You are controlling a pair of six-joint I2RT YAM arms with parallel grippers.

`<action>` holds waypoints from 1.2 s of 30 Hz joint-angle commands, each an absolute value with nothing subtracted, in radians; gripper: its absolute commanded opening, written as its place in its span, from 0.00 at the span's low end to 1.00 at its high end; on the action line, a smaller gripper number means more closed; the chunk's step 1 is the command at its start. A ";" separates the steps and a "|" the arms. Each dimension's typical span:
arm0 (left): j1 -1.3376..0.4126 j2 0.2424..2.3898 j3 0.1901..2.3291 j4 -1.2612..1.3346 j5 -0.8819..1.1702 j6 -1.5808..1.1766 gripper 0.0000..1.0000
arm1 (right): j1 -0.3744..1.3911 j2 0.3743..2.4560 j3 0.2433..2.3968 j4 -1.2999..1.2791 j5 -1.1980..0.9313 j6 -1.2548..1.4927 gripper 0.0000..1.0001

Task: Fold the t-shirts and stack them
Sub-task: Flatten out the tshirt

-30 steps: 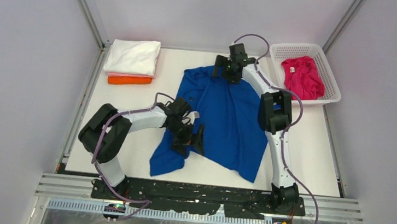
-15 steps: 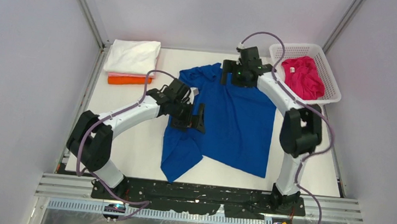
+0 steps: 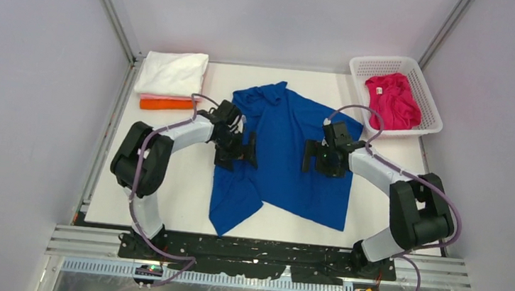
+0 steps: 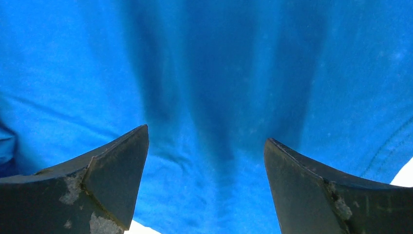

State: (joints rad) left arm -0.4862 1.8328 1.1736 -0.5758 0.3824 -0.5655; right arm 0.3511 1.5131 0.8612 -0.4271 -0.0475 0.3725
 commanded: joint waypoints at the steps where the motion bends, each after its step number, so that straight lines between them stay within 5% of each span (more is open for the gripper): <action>1: -0.432 1.920 1.243 -0.490 0.416 -0.598 1.00 | 0.321 1.597 0.905 -0.341 -0.020 0.424 0.95; 15: -0.349 2.005 1.537 -0.622 0.402 -0.497 1.00 | 0.149 1.897 1.340 -0.406 -0.006 0.359 0.95; 28: -0.446 1.313 0.960 -0.723 0.095 -0.535 1.00 | 0.152 1.242 0.942 -0.348 0.086 0.411 0.95; 36: -0.686 1.220 0.787 -0.779 0.043 -0.657 0.89 | 0.104 0.927 0.710 -0.346 0.201 0.508 0.95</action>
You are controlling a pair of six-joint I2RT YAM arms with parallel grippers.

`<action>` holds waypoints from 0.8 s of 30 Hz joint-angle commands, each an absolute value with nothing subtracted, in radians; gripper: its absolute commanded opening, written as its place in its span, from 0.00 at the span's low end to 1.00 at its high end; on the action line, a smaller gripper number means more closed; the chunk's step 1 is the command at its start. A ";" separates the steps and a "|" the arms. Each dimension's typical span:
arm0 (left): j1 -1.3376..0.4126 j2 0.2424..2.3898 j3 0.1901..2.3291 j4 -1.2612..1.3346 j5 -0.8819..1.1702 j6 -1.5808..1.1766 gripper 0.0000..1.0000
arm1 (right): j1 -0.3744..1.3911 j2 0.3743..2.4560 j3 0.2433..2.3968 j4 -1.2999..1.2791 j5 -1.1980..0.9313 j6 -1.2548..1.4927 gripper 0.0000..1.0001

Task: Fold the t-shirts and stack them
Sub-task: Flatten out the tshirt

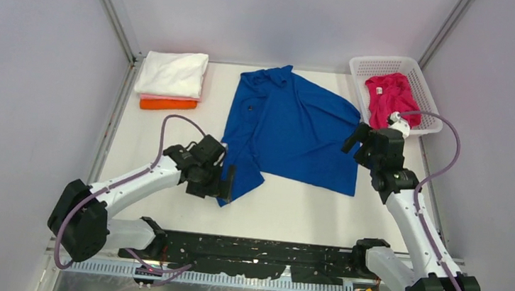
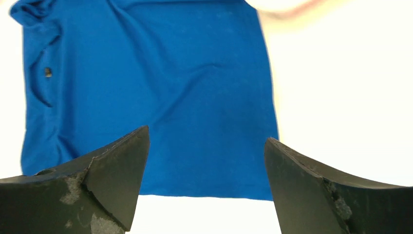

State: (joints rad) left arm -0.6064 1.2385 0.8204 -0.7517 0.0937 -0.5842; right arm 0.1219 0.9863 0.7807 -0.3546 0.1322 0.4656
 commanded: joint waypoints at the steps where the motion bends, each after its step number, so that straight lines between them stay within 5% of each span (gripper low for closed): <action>1: -0.702 1.231 0.786 -0.776 0.041 -0.663 0.87 | 0.104 0.911 0.703 -0.351 0.200 0.505 0.95; 24: -0.778 1.597 0.890 -0.718 -0.059 -0.698 0.55 | 0.076 0.986 0.701 -0.415 0.179 0.428 0.95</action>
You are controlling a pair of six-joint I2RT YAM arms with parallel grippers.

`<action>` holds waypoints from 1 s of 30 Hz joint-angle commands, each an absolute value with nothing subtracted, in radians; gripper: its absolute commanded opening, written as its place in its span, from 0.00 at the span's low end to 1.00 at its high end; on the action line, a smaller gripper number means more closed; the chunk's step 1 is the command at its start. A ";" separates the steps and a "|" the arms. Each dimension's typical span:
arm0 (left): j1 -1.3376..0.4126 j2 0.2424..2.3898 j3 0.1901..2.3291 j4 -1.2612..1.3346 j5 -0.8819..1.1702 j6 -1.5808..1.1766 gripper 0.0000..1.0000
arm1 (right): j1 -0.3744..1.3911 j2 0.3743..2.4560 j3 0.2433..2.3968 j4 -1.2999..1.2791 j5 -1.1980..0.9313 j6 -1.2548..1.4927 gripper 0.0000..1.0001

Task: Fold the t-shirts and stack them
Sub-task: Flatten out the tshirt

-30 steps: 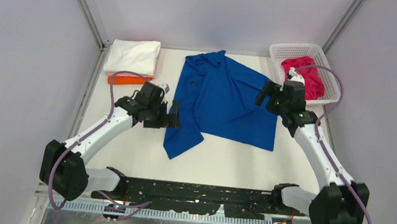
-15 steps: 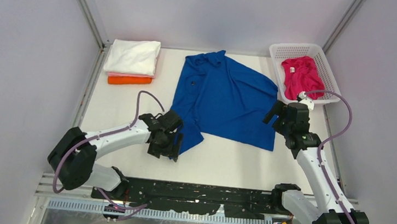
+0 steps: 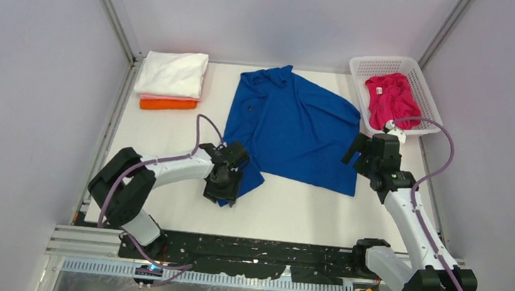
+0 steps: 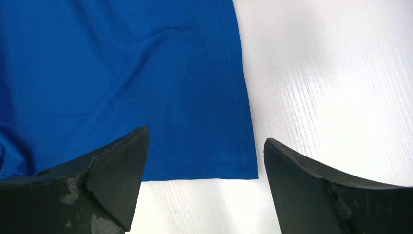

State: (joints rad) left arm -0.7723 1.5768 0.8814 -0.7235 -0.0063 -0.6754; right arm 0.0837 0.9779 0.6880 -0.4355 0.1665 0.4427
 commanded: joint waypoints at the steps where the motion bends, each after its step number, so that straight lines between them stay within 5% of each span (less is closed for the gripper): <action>1: -0.778 1.607 0.889 -0.715 -0.068 -0.706 0.53 | 0.075 0.990 0.701 -0.413 0.178 0.427 0.95; 9: -0.778 1.672 0.912 -0.693 -0.073 -0.718 0.35 | 0.067 1.014 0.700 -0.411 0.148 0.426 0.95; 13: -0.778 1.685 0.913 -0.694 -0.078 -0.719 0.01 | 0.066 1.000 0.687 -0.434 0.152 0.438 0.95; 26: -0.778 1.570 0.889 -0.702 -0.059 -0.688 0.00 | 0.064 0.961 0.585 -0.570 0.175 0.549 0.99; 30: -0.778 1.557 0.886 -0.698 -0.048 -0.683 0.00 | 0.064 0.978 0.556 -0.566 0.168 0.589 0.92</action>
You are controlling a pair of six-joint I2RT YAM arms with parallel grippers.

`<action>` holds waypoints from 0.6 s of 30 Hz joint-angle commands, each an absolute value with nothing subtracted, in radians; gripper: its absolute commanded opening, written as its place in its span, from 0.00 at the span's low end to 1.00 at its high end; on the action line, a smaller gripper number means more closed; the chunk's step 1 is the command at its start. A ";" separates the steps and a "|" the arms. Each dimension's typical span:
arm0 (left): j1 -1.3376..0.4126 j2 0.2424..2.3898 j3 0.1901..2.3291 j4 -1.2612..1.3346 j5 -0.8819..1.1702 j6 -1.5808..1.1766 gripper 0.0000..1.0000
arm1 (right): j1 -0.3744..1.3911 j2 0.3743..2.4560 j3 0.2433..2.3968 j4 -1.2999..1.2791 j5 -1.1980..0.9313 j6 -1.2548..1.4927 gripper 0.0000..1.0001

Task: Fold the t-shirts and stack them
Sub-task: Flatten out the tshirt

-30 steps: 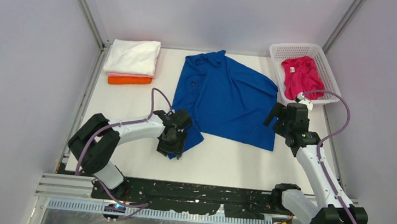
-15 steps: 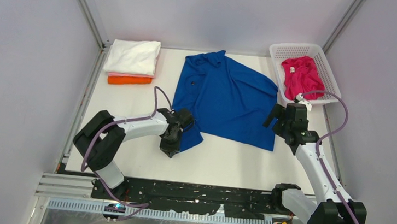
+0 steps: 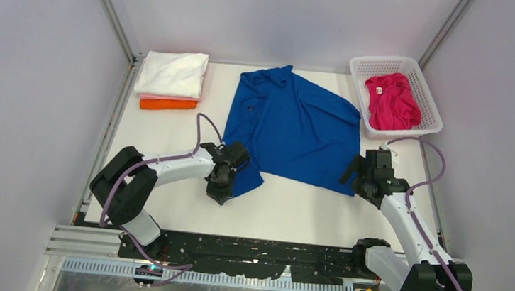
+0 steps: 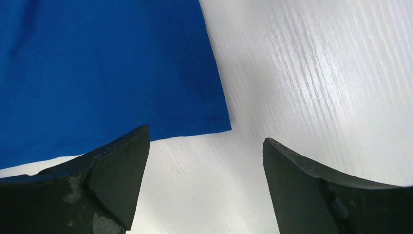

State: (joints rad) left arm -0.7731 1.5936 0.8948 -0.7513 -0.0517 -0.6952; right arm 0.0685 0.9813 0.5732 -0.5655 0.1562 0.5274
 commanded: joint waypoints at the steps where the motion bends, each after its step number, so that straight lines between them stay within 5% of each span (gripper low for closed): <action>1: -0.778 1.556 0.885 -0.696 -0.045 -0.683 0.00 | 0.064 0.992 0.548 -0.559 0.173 0.596 0.89; 11: -0.778 1.545 0.864 -0.678 -0.030 -0.690 0.00 | 0.064 1.117 0.534 -0.468 0.125 0.598 0.60; 18: -0.778 1.539 0.852 -0.668 -0.030 -0.690 0.00 | 0.065 1.195 0.526 -0.423 0.106 0.587 0.53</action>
